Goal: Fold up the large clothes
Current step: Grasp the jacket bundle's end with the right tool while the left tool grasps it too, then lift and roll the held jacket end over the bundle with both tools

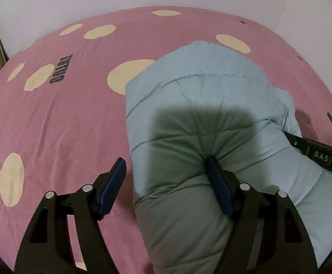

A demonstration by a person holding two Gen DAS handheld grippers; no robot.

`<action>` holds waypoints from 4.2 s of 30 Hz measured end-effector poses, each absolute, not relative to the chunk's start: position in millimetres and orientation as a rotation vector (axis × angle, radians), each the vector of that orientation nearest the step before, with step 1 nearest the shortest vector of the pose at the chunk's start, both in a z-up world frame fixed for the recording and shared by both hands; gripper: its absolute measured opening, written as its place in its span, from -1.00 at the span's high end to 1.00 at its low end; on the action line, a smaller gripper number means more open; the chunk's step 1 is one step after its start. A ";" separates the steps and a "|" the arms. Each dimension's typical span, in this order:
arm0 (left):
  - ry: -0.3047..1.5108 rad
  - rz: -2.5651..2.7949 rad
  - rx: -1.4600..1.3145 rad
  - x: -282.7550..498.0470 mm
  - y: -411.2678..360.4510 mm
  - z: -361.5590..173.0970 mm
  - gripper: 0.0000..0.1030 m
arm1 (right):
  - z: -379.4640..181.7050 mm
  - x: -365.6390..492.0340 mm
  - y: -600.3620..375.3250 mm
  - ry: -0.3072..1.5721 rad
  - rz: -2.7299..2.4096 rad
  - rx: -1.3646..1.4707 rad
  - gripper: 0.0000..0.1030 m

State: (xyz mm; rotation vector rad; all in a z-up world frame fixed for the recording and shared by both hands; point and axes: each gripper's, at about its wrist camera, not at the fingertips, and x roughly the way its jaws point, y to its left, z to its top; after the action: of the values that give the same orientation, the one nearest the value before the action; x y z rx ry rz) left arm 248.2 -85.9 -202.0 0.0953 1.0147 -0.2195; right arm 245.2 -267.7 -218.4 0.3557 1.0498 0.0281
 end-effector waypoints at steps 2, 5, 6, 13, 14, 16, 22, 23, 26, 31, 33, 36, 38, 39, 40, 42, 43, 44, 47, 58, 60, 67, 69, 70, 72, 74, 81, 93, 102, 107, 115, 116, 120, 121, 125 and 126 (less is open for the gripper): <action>1.015 -0.221 0.093 249.3 -85.2 -206.2 -0.43 | -219.4 243.7 -267.5 1.042 0.024 0.357 0.82; 1.009 -0.220 0.089 248.9 -84.8 -208.8 -0.43 | -219.9 241.2 -266.9 1.031 0.018 0.361 0.82; 1.002 -0.220 0.087 247.8 -84.4 -206.8 -0.43 | -219.5 241.0 -267.6 1.027 0.016 0.361 0.82; 0.992 -0.247 0.023 238.4 -71.7 -189.5 -0.41 | -201.0 228.2 -268.2 1.002 -0.002 0.367 0.65; 0.993 -0.250 0.001 235.7 -66.3 -185.2 -0.41 | -196.6 225.5 -268.9 1.001 -0.005 0.372 0.60; 0.985 -0.254 -0.031 229.9 -57.7 -177.0 -0.41 | -182.3 214.4 -270.8 0.994 -0.009 0.387 0.44; 0.935 -0.308 -0.053 195.8 -48.1 -150.9 -0.41 | -146.3 167.0 -261.0 0.950 0.015 0.357 0.08; 0.933 -0.315 -0.052 191.2 -48.5 -150.2 -0.41 | -144.8 160.1 -258.6 0.950 0.017 0.348 0.08; 0.940 -0.327 -0.049 182.4 -49.7 -153.5 -0.41 | -147.1 145.0 -255.2 0.953 0.010 0.347 0.08; 0.977 -0.301 -0.006 185.4 -56.3 -170.7 -0.43 | -177.2 141.0 -254.0 1.027 -0.010 0.349 0.09; 0.980 -0.288 0.022 187.4 -60.1 -175.5 -0.43 | -190.4 145.6 -255.7 1.046 -0.010 0.359 0.09; 0.985 -0.275 0.060 190.1 -65.1 -183.6 -0.45 | -204.4 151.3 -255.2 1.066 -0.007 0.362 0.09; 0.993 -0.273 0.067 192.6 -67.4 -190.8 -0.46 | -215.1 155.8 -256.3 1.080 0.000 0.366 0.08; 1.003 -0.277 0.060 194.5 -67.4 -195.1 -0.46 | -219.8 157.7 -257.6 1.083 0.005 0.379 0.07; 1.011 -0.281 0.049 196.1 -66.5 -198.8 -0.46 | -222.9 158.2 -259.2 1.082 0.009 0.387 0.06; 1.030 -0.289 0.022 200.8 -64.8 -206.0 -0.47 | -224.5 158.7 -259.1 1.070 0.011 0.383 0.06; 1.040 -0.293 0.004 202.9 -63.0 -209.3 -0.49 | -224.4 158.7 -258.0 1.068 0.007 0.375 0.06; 1.045 -0.295 -0.010 203.9 -61.4 -210.6 -0.49 | -224.1 158.7 -256.7 1.063 0.003 0.367 0.06; 1.040 -0.291 -0.019 202.3 -60.5 -206.3 -0.48 | -224.1 155.9 -257.6 1.049 0.008 0.374 0.06; 1.048 -0.305 -0.198 224.9 -35.1 -182.9 -0.47 | -189.2 146.8 -265.9 0.965 0.007 0.385 0.01; 1.031 -0.295 -0.170 233.6 -40.4 -178.9 -0.52 | -182.2 154.9 -268.8 0.950 0.000 0.388 0.00; 1.063 -0.287 -0.107 250.1 -51.2 -197.0 -0.61 | -194.2 181.5 -266.5 1.003 0.019 0.383 -0.23; 1.076 -0.297 -0.093 252.4 -55.2 -205.2 -0.62 | -202.7 186.9 -265.7 1.018 0.028 0.397 -0.24; 1.076 -0.298 -0.085 252.4 -57.0 -207.3 -0.62 | -206.8 188.6 -265.9 1.024 0.033 0.403 -0.24; 1.078 -0.302 -0.067 252.9 -60.6 -212.0 -0.62 | -214.1 190.5 -267.5 1.036 0.045 0.425 -0.24; 1.088 -0.316 -0.084 253.0 -60.9 -216.0 -0.54 | -221.1 192.9 -269.1 1.043 0.059 0.448 -0.13; 1.100 -0.360 -0.106 254.2 -64.0 -218.2 -0.20 | -224.2 193.7 -265.6 1.025 0.091 0.446 0.20; 1.061 -0.362 -0.073 244.3 -76.9 -209.6 0.13 | -223.3 186.8 -259.8 0.997 0.135 0.474 0.48; 1.042 -0.361 -0.071 245.3 -70.9 -200.8 0.28 | -220.2 185.3 -254.0 0.972 0.145 0.468 0.56; 1.025 -0.340 -0.062 246.9 -62.5 -196.9 0.32 | -213.6 183.0 -251.7 0.956 0.163 0.453 0.59; 1.009 -0.268 -0.098 260.0 -17.7 -188.0 0.37 | -205.1 192.9 -235.2 0.944 0.244 0.427 0.61; 1.005 -0.255 -0.098 262.1 -10.7 -186.3 0.37 | -203.8 194.3 -231.5 0.942 0.259 0.425 0.62; 0.997 -0.215 -0.100 269.2 12.0 -182.4 0.38 | -201.2 199.6 -220.6 0.937 0.302 0.406 0.63; 0.997 -0.204 -0.103 271.4 18.1 -182.9 0.38 | -202.1 200.6 -219.1 0.939 0.307 0.401 0.63; 1.009 -0.184 -0.109 278.6 29.9 -190.8 0.37 | -213.4 204.5 -218.5 0.976 0.298 0.397 0.63; 1.012 -0.182 -0.107 279.8 29.7 -193.4 0.37 | -216.6 205.1 -221.5 0.986 0.291 0.400 0.63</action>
State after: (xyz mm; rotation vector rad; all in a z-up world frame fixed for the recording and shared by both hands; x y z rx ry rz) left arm 279.8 29.7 -193.4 -0.1071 1.0119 -0.1821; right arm 205.1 -221.5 -216.6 0.4000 0.9856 0.2908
